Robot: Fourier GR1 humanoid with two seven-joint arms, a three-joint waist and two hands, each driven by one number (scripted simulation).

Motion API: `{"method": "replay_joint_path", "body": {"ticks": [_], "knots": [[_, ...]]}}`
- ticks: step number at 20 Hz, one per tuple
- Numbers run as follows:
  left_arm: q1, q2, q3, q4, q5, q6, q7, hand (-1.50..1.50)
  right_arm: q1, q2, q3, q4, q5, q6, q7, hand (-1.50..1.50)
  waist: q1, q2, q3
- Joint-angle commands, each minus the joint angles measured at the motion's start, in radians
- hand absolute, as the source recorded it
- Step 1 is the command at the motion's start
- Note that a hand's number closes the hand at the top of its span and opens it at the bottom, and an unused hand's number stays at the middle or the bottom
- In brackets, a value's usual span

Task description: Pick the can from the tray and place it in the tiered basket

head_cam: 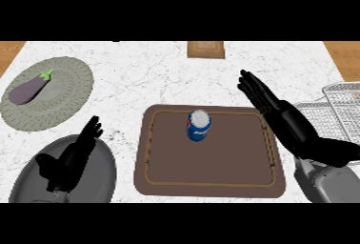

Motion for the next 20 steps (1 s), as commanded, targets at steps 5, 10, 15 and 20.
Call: {"method": "replay_joint_path", "body": {"ticks": [5, 10, 15, 20], "knots": [[-0.088, 0.124, 0.083, -0.034, -0.165, 0.169, 0.0, 0.0, 0.011, 0.175, -0.099, 0.065, 0.005, -0.32, 0.124, 1.5, -0.021, -0.003, 0.037], [-0.083, 0.15, 0.104, -0.024, -0.163, 0.18, 0.032, 0.0, 0.174, 0.114, -0.191, 0.201, 0.201, -0.643, 0.24, -1.5, -0.084, -0.004, 0.03], [-0.17, 0.159, 0.102, -0.029, -0.193, 0.199, 0.123, 0.0, 0.181, 0.145, -0.047, -0.017, 0.442, -0.895, 0.471, -1.5, -0.052, -0.008, 0.031], [-0.144, 0.129, 0.067, -0.057, -0.212, 0.208, 0.132, 0.0, 0.173, -0.053, 0.089, -0.141, 0.54, -0.653, 0.809, -1.5, -0.044, -0.01, 0.028]]}}
